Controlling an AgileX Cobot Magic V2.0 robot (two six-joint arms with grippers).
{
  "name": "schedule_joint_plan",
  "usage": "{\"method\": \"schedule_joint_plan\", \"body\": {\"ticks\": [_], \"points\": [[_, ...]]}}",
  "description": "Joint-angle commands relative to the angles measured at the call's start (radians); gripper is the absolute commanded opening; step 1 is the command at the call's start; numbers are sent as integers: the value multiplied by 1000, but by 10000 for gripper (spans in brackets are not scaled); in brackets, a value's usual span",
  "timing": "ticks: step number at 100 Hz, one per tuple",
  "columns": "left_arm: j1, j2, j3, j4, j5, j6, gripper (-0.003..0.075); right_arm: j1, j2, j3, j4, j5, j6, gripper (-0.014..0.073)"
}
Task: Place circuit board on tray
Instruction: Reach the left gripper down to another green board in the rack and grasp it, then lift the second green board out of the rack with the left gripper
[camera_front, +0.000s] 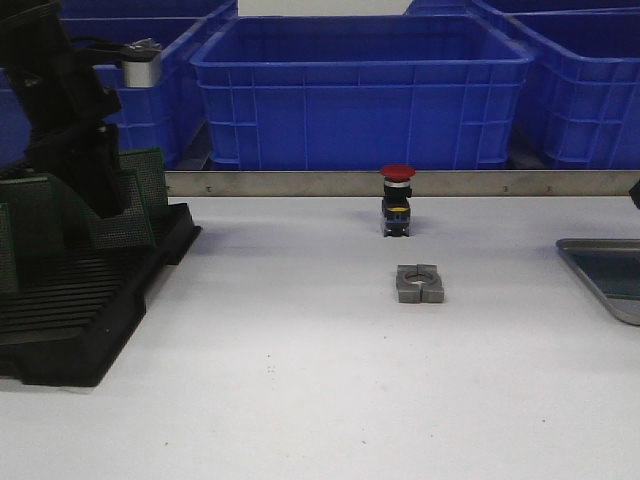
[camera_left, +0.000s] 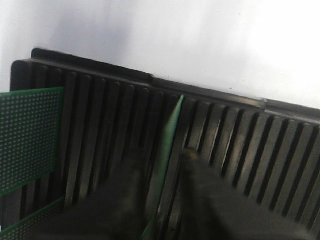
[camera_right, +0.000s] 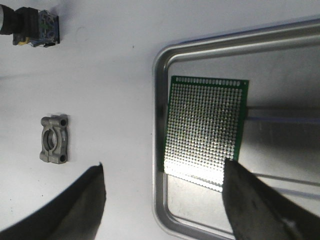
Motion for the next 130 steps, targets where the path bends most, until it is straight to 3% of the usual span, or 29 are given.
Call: {"method": "schedule_joint_plan", "body": {"ticks": [1, 34, 74, 107, 130], "points": [[2, -62, -34, -25, -2, -4, -15, -5, -55, -24, 34, 17, -8, 519], [2, -100, -146, -56, 100, -23, -18, -5, -55, -24, 34, 17, -8, 519], [-23, -245, -234, -368, 100, -175, -18, -5, -55, -24, 34, 16, -8, 519], [-239, -304, -227, -409, 100, -287, -18, -5, -55, -24, 34, 17, -8, 519], [-402, -298, -149, -409, 100, -289, -18, -5, -55, -24, 34, 22, -8, 519]]}}
